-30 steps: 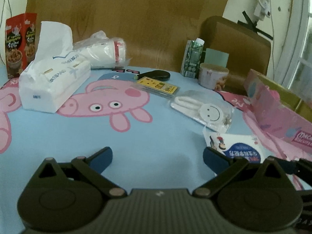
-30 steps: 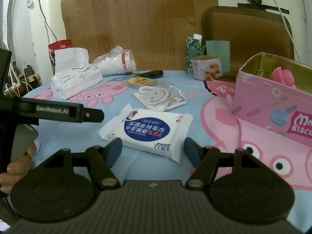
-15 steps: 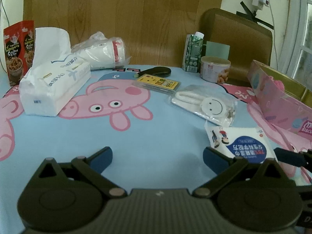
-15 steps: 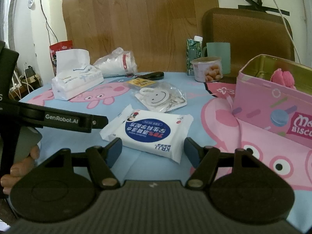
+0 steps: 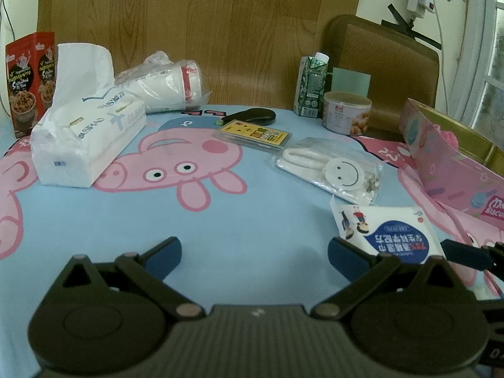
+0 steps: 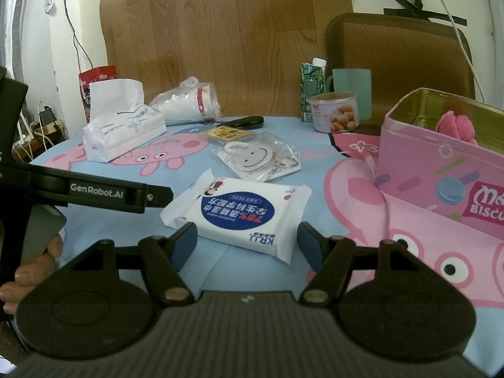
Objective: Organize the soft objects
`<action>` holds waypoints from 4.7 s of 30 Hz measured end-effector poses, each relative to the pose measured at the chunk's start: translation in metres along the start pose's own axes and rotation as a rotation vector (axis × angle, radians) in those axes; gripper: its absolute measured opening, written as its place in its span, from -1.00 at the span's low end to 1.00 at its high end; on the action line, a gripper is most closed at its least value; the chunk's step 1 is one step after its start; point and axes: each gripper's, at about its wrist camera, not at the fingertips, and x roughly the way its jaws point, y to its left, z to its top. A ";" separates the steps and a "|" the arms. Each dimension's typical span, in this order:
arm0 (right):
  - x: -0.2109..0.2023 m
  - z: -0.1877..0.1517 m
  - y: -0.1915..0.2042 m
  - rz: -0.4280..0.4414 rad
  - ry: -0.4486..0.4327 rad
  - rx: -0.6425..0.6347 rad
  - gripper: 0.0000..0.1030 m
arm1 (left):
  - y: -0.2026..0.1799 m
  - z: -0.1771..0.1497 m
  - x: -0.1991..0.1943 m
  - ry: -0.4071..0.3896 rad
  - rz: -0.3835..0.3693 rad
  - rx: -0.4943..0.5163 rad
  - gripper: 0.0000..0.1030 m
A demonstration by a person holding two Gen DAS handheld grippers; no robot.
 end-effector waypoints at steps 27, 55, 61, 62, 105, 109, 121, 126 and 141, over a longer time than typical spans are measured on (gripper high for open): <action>0.000 0.000 0.000 0.002 0.000 -0.001 0.40 | -0.002 -0.001 0.000 -0.001 -0.003 0.003 0.99; 0.002 0.002 -0.002 -0.004 0.016 0.008 0.38 | -0.001 0.010 0.000 0.021 -0.332 -0.041 0.72; 0.005 0.001 0.000 -0.036 0.025 -0.008 0.00 | -0.053 0.011 0.013 0.048 -0.292 0.151 0.16; 0.004 0.001 0.001 -0.035 0.022 -0.015 -0.13 | -0.055 0.012 0.013 0.060 -0.302 0.149 0.16; -0.055 0.018 -0.072 -0.309 -0.258 0.115 0.01 | -0.098 0.044 0.017 -0.129 -0.341 0.179 0.71; -0.028 0.024 -0.044 -0.188 -0.169 0.067 0.00 | -0.021 0.036 0.015 -0.113 -0.196 0.060 0.71; 0.095 0.096 0.029 0.018 -0.015 -0.155 0.33 | 0.094 0.021 0.014 -0.133 0.022 -0.160 0.73; 0.184 0.140 0.037 0.000 0.092 -0.237 0.48 | 0.098 0.021 0.014 -0.148 0.002 -0.195 0.73; 0.311 0.188 0.020 -0.151 0.351 0.016 0.16 | 0.110 0.023 0.016 -0.147 -0.055 -0.270 0.80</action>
